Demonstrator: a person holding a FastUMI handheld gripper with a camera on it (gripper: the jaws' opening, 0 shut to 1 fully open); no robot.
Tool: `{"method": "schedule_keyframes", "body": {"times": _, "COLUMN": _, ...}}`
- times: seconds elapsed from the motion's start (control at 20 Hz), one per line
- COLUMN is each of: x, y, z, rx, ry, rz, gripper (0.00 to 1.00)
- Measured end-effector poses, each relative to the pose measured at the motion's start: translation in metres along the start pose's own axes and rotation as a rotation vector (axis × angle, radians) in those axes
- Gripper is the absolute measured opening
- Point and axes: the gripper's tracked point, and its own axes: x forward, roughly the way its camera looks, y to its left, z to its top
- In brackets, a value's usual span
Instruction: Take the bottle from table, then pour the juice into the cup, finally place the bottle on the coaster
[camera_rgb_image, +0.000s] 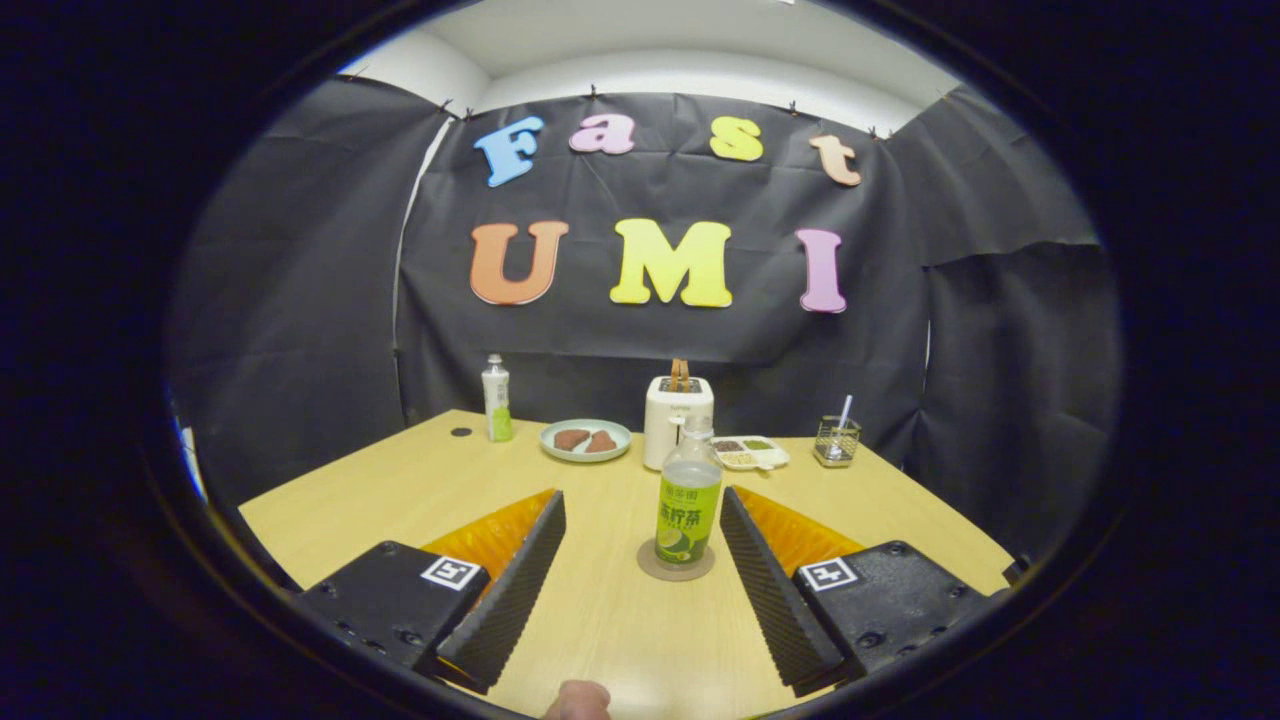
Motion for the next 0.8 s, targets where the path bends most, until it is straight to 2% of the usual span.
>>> {"method": "schedule_keyframes", "body": {"times": 0.15, "x": -0.027, "y": -0.003, "z": 0.003, "rx": -0.007, "ry": -0.023, "rz": -0.005, "gripper": 1.00}}
{"method": "schedule_keyframes", "body": {"times": 0.45, "x": -0.074, "y": 0.007, "z": 0.007, "rx": 0.014, "ry": -0.067, "rz": 0.053, "gripper": 1.00}}
{"method": "schedule_keyframes", "body": {"times": 0.8, "x": -0.092, "y": 0.032, "z": 0.001, "rx": -0.013, "ry": -0.079, "rz": 0.118, "gripper": 1.00}}
